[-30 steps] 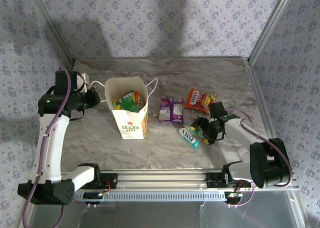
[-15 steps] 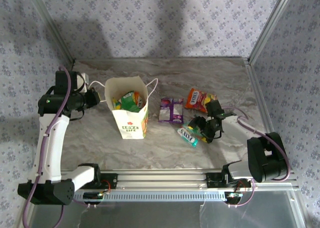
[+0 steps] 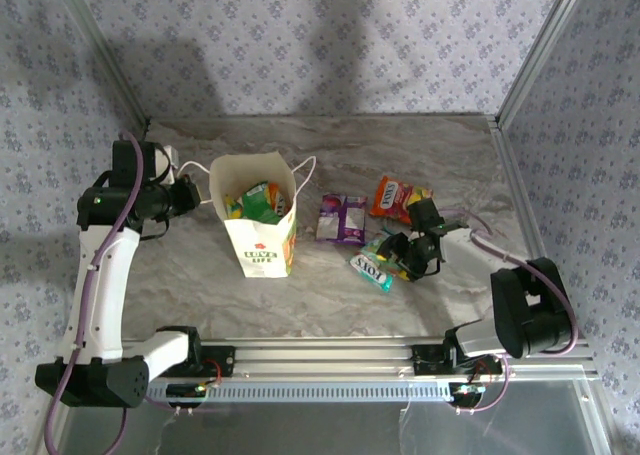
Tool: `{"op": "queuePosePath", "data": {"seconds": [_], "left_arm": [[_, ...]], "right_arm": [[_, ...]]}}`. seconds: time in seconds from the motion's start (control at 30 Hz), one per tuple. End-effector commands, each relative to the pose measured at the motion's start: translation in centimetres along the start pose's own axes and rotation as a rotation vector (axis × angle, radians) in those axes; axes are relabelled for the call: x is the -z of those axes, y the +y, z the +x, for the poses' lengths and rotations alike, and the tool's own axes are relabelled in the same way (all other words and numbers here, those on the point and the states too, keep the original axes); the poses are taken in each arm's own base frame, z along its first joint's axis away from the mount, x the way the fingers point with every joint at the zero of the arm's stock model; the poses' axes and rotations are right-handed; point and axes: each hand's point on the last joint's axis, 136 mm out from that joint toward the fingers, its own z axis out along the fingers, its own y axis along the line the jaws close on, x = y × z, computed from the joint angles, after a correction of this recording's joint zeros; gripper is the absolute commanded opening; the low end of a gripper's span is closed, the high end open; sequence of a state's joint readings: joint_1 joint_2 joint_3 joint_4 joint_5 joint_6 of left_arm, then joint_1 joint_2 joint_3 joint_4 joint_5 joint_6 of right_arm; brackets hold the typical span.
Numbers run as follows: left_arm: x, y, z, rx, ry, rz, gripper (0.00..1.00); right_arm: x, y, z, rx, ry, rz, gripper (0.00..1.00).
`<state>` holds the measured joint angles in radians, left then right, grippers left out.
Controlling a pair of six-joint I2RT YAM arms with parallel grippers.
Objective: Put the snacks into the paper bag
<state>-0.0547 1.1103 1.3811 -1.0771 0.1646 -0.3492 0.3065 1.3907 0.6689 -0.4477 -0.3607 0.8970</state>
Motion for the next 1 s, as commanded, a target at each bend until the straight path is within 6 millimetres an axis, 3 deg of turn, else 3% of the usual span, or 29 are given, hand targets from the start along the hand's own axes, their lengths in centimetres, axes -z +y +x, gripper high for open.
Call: {"op": "queuePosePath", "data": {"seconds": [0.0,0.1,0.27,0.53,0.73,0.97], "left_arm": [[0.8,-0.3,-0.5,-0.021,-0.016,0.002,0.11],[0.9,-0.4,-0.5,-0.023,-0.016,0.004,0.11],[0.9,-0.5,-0.5,-0.025,-0.016,0.005,0.11],[1.0,-0.6,-0.5,-0.029,-0.018,0.005,0.11],[1.0,-0.6,-0.5,-0.032,-0.018,0.006,0.11],[1.2,-0.5,-0.4,-0.036,-0.021,0.002,0.11]], "right_arm": [[0.0,0.7,0.0,0.028,0.009,-0.003,0.63],[0.0,0.7,-0.1,0.033,0.004,-0.002,0.62],[0.5,0.4,-0.3,0.035,-0.017,0.015,0.53],[1.2,0.4,-0.3,0.043,-0.034,0.024,0.53],[1.2,0.2,-0.4,0.042,-0.026,0.028,0.28],[1.4,0.3,-0.4,0.045,-0.02,0.034,0.21]]}}
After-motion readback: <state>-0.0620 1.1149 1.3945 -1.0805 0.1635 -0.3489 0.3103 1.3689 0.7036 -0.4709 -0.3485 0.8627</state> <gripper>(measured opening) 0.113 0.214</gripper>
